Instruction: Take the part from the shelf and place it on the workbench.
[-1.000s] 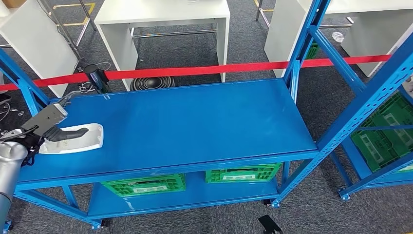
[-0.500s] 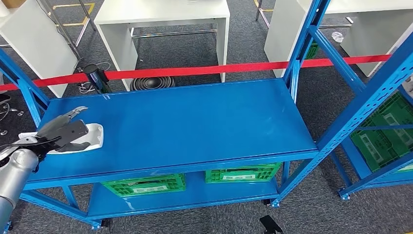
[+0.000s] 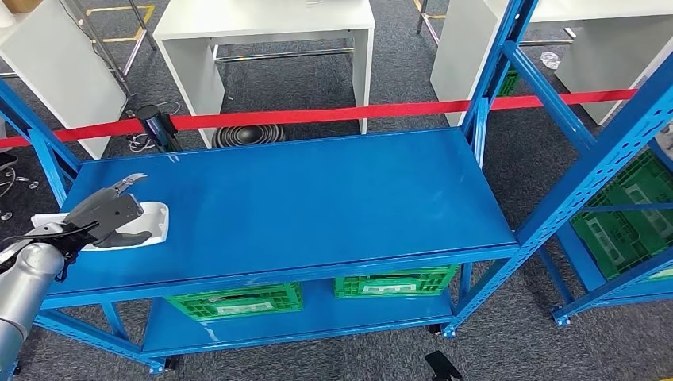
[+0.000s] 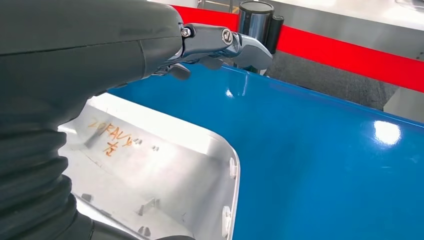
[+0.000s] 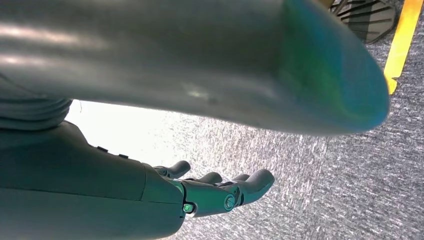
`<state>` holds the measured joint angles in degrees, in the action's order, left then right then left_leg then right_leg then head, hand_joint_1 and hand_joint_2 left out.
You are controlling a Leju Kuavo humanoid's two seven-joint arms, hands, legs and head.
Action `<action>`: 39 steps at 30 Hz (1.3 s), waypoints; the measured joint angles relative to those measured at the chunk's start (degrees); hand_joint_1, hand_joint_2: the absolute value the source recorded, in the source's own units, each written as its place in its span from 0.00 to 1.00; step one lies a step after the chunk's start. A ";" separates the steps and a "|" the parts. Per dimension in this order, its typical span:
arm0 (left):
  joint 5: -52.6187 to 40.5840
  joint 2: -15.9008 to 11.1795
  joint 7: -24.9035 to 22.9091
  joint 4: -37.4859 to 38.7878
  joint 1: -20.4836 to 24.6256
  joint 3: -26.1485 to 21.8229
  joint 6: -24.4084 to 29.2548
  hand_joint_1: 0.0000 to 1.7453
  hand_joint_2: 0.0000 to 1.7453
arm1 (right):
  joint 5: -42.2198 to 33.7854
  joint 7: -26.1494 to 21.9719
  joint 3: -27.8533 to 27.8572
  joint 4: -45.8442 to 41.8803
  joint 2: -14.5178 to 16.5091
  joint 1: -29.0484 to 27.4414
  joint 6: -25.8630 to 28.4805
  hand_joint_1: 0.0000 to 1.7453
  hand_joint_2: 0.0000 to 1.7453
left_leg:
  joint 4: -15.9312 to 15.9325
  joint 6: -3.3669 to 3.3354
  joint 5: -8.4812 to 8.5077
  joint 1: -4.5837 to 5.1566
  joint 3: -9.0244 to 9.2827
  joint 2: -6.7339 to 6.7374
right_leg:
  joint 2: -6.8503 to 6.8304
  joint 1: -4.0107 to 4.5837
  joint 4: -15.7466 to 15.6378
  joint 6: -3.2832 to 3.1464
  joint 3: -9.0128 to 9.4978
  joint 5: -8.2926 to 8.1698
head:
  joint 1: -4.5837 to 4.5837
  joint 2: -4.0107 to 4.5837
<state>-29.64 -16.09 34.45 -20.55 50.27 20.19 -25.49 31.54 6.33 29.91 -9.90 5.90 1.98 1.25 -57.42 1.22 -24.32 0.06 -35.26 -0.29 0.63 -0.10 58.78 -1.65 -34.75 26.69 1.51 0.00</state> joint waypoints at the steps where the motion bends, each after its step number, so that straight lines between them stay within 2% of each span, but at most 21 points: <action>1: 0.00 0.01 0.00 0.02 0.00 0.00 0.00 0.00 1.00 | -0.01 0.00 0.07 0.00 0.00 0.00 0.00 0.00 0.00 | 0.00 0.00 0.00 0.00 0.00 0.00 | 0.00 0.00 0.00 0.00 0.00 0.00 | 0.00 0.00; 8: 0.55 0.05 0.22 0.06 0.00 -0.03 -0.35 0.00 1.00 | -0.01 0.01 0.25 0.00 0.00 0.00 0.00 0.00 0.00 | 0.00 0.00 0.00 0.00 0.00 0.00 | 0.00 0.00 0.00 0.00 0.00 0.00 | 0.00 0.00; 16: 4.92 -0.04 1.55 0.07 -0.04 -1.15 -4.27 0.00 1.00 | 0.05 0.01 0.51 0.00 0.00 0.01 0.01 0.00 0.00 | 0.00 0.00 0.00 0.00 0.00 -0.01 | -0.01 0.00 0.00 0.00 0.01 0.00 | -0.01 0.00; 23: 6.39 -1.25 2.29 0.21 -0.05 -1.72 -8.52 0.00 1.00 | 0.26 0.02 0.70 0.00 0.00 0.00 0.02 0.00 0.00 | 0.00 0.00 0.00 0.00 0.00 -0.01 | -0.01 0.01 0.00 0.00 0.01 0.00 | -0.01 0.00; 28: 8.02 -3.05 3.19 0.21 -0.25 -2.59 -10.56 0.00 1.00 | 0.76 0.16 0.72 0.00 0.00 -0.01 -0.10 0.00 0.00 | 0.00 0.01 -0.01 0.00 0.00 0.00 | 0.02 0.01 0.00 -0.01 0.01 0.00 | -0.01 0.00; 39: 2.81 -7.85 1.51 -0.01 -1.64 -1.90 -9.28 0.00 1.00 | 1.95 0.14 0.72 0.00 0.00 0.02 -0.13 0.00 0.00 | 0.01 0.02 -0.01 -0.01 0.00 -0.01 | 0.01 0.02 0.00 -0.01 0.01 0.02 | -0.02 0.00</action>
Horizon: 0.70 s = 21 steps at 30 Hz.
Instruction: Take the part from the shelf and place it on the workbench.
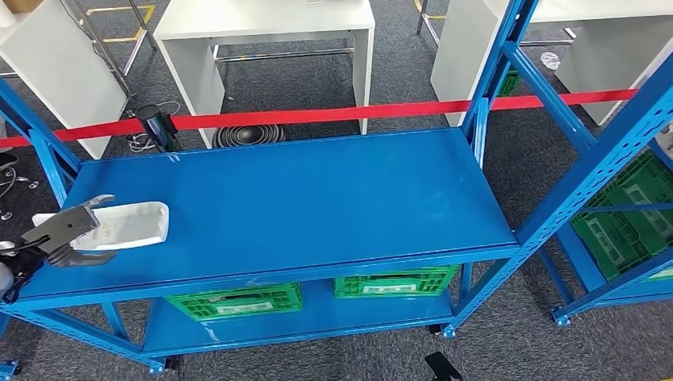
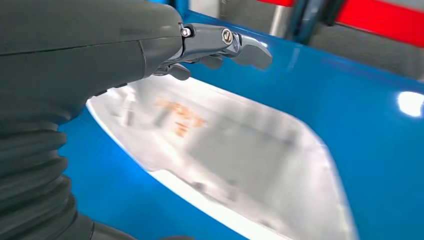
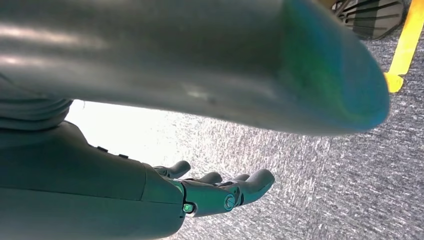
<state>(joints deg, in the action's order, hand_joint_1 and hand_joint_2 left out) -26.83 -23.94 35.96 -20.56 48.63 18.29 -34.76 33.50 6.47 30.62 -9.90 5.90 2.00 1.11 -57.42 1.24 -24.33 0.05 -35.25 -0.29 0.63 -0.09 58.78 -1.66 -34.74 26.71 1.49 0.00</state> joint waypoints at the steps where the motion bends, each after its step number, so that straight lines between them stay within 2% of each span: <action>1: -0.53 -0.22 -0.37 0.01 0.00 0.22 0.31 0.00 1.00 | 0.03 0.01 0.00 0.00 0.00 0.00 0.00 0.00 0.00 | 0.00 0.00 0.00 0.00 0.00 0.00 | 0.00 0.00 0.00 0.00 0.00 0.00 | 0.00 0.00; 11: -4.13 -0.57 -2.67 0.04 -0.01 2.79 3.68 0.00 1.00 | 0.04 0.11 0.12 0.00 0.00 0.02 0.12 0.00 0.00 | -0.01 0.00 0.00 0.01 0.01 0.00 | -0.03 -0.01 0.00 0.00 0.00 -0.01 | 0.01 0.00; 21: -5.82 1.45 -2.56 -0.16 -0.05 5.24 7.03 0.00 1.00 | 0.03 0.21 0.41 0.00 0.02 0.06 0.15 0.00 0.00 | -0.02 0.00 0.00 0.01 0.04 0.01 | 0.00 -0.02 -0.01 0.00 0.01 -0.02 | 0.01 0.00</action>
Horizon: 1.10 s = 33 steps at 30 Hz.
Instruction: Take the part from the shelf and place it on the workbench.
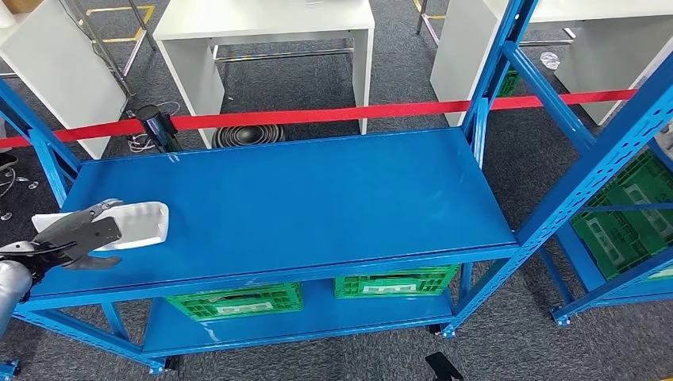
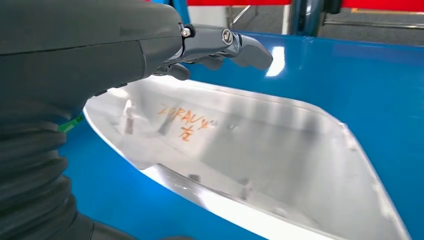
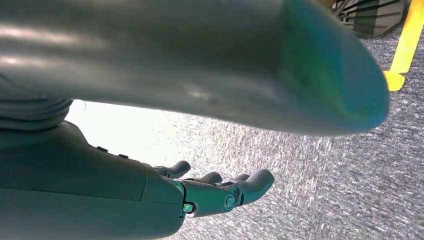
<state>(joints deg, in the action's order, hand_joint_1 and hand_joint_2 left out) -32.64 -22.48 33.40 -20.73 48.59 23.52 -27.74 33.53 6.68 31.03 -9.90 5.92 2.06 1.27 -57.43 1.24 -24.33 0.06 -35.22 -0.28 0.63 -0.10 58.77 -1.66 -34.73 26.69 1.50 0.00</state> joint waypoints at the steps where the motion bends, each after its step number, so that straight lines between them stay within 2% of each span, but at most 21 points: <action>1: -0.22 0.29 0.04 -0.08 -0.02 0.20 0.62 0.00 1.00 | 0.00 0.00 0.01 0.00 0.01 0.01 0.00 0.00 0.00 | 0.00 0.00 0.00 0.00 0.00 0.00 | -0.01 0.00 0.00 0.00 0.01 0.00 | 0.00 0.00; 12: -1.57 2.46 0.22 -0.76 -1.45 1.86 4.55 0.02 1.00 | 0.09 -0.10 0.04 0.00 0.01 -0.01 -0.09 0.00 0.00 | 0.00 0.00 0.00 0.00 0.01 0.00 | 0.00 0.00 0.00 0.00 0.02 0.00 | 0.01 0.00; 13: -2.07 2.56 0.00 -0.78 -1.56 2.05 4.90 0.09 1.00 | 0.15 -0.08 0.05 0.00 0.00 -0.01 -0.10 0.00 0.00 | 0.00 0.00 0.00 0.00 0.01 0.00 | 0.00 0.00 0.00 0.00 0.02 0.00 | 0.01 0.00; 15: -3.13 2.69 -0.64 -0.76 -1.72 2.64 5.41 0.37 1.00 | 0.30 0.00 0.08 0.00 -0.01 -0.01 -0.13 0.00 0.00 | 0.00 0.00 0.00 0.00 0.01 0.00 | 0.00 0.00 0.00 0.00 0.02 0.00 | 0.01 0.00; 17: -4.16 2.79 -1.44 -0.71 -1.75 3.37 5.66 0.76 1.00 | 0.50 0.09 0.18 0.00 0.00 -0.01 -0.16 0.00 0.00 | 0.00 0.00 0.00 0.00 0.01 0.00 | 0.00 0.00 0.00 0.00 0.02 0.00 | 0.00 0.00; 19: -5.22 2.85 -2.53 -0.56 -1.76 4.23 6.05 0.98 1.00 | 0.83 0.11 0.34 0.00 0.01 -0.01 -0.18 0.00 0.00 | 0.00 0.00 0.00 0.00 0.01 0.00 | 0.00 0.00 0.00 0.00 0.02 0.00 | -0.01 0.00; 33: -6.43 2.82 -5.32 0.44 -2.23 6.33 9.36 1.00 1.00 | 1.88 0.16 0.46 0.00 0.01 -0.01 -0.20 0.00 0.00 | 0.01 0.00 -0.06 0.00 0.14 0.00 | 0.00 0.00 0.00 -0.01 0.17 0.01 | 0.01 0.00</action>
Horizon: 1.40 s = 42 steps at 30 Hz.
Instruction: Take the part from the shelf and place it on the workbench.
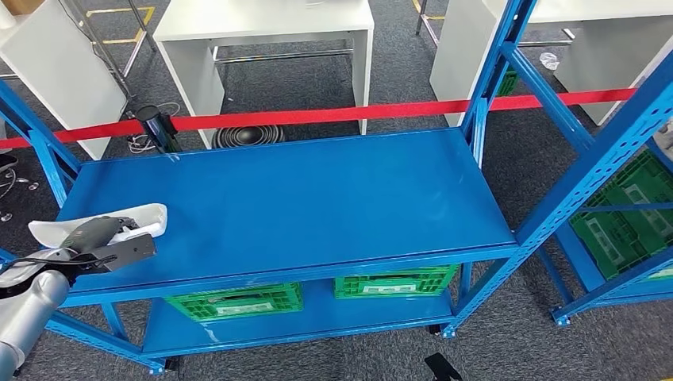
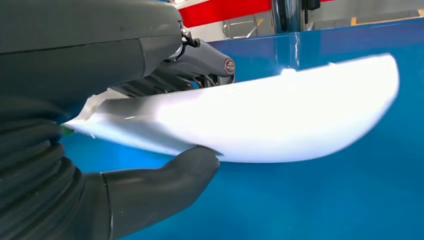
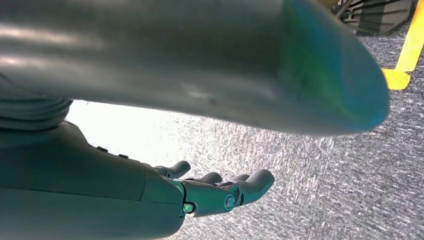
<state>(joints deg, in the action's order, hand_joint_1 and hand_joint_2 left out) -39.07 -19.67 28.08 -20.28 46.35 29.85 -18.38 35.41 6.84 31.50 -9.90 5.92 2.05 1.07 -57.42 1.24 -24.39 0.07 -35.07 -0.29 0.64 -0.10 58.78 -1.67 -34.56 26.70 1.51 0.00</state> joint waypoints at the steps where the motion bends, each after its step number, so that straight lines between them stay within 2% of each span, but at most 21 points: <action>1: -0.01 -0.02 -0.11 0.01 0.00 0.01 0.17 1.00 1.00 | 0.01 0.00 0.00 0.00 0.00 0.00 0.00 0.00 0.00 | 0.00 0.01 -0.02 0.00 0.04 0.01 | 0.01 0.00 0.00 0.00 0.03 0.00 | 0.00 0.00; 7: 0.03 -0.02 -0.53 0.05 -0.02 0.01 1.16 1.00 1.00 | 0.04 0.13 0.02 0.00 0.00 0.01 0.00 0.00 0.00 | 0.01 0.00 -0.05 -0.01 0.16 0.02 | 0.02 0.01 0.00 0.00 0.13 0.01 | -0.01 0.00; 11: 0.07 0.03 0.46 0.07 -0.46 0.02 4.08 1.00 1.00 | 0.26 0.13 0.02 0.00 0.00 0.00 0.00 0.00 0.00 | 0.01 0.01 -0.04 -0.01 0.20 0.02 | 0.02 0.01 0.00 0.00 0.15 0.01 | -0.01 0.00; 17: 2.24 0.38 4.56 -0.19 -2.13 -0.28 10.14 1.00 1.00 | 0.54 -0.06 0.12 0.00 0.01 0.00 0.09 0.00 0.00 | 0.01 0.01 -0.04 0.00 0.20 0.01 | 0.02 0.00 0.00 0.01 0.15 0.02 | -0.01 0.00; 20: 5.11 0.83 6.84 -0.63 -3.07 -1.17 10.89 1.00 1.00 | 0.54 -0.15 0.27 0.00 0.04 0.04 0.14 0.00 0.00 | 0.00 0.00 -0.05 0.00 0.19 0.00 | 0.00 -0.01 0.00 0.03 0.16 0.04 | -0.01 0.00; 26: 7.06 1.37 8.11 -1.23 -3.87 -2.51 11.02 1.00 1.00 | 0.57 -0.24 0.42 0.00 0.04 0.04 0.17 0.00 0.00 | 0.00 -0.01 -0.06 0.01 0.19 0.01 | -0.03 -0.02 0.00 0.04 0.16 0.05 | 0.00 0.00; 28: 10.76 1.75 9.73 -2.47 -4.39 -3.82 9.46 1.00 1.00 | 0.63 -0.25 0.47 0.00 0.05 0.04 0.20 0.00 0.00 | 0.00 -0.01 -0.06 0.01 0.19 0.00 | -0.03 -0.02 -0.01 0.04 0.15 0.05 | -0.01 0.00; 30: 16.82 2.37 11.27 -5.63 -5.49 -5.98 5.73 1.00 1.00 | 0.68 -0.26 0.55 0.00 0.08 0.05 0.20 0.00 0.00 | 0.00 -0.02 -0.05 0.02 0.19 -0.01 | -0.03 -0.03 -0.01 0.04 0.16 0.04 | -0.01 0.00; 37: 35.26 4.85 12.19 -21.85 -10.25 -13.48 -6.21 1.00 1.00 | 1.09 -0.65 1.04 0.00 0.39 0.20 0.20 0.00 0.00 | -0.01 -0.02 -0.06 0.05 0.20 0.03 | 0.09 -0.07 -0.01 0.05 0.15 0.04 | -0.01 0.00; 42: 37.74 5.14 12.14 -24.52 -11.04 -14.37 -7.87 1.00 1.00 | 1.15 -0.73 1.12 0.00 0.39 0.16 0.20 0.00 0.00 | -0.01 -0.02 -0.06 0.05 0.20 0.03 | 0.08 -0.07 -0.01 0.05 0.14 0.04 | 0.00 0.00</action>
<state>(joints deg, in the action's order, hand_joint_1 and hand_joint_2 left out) -1.34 -14.52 40.22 -44.80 35.31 15.48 -26.25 36.57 6.11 32.62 -9.90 6.32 2.21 1.27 -57.43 1.22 -24.45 0.12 -34.87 -0.25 0.72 -0.17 58.77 -1.62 -34.42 26.74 1.51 0.00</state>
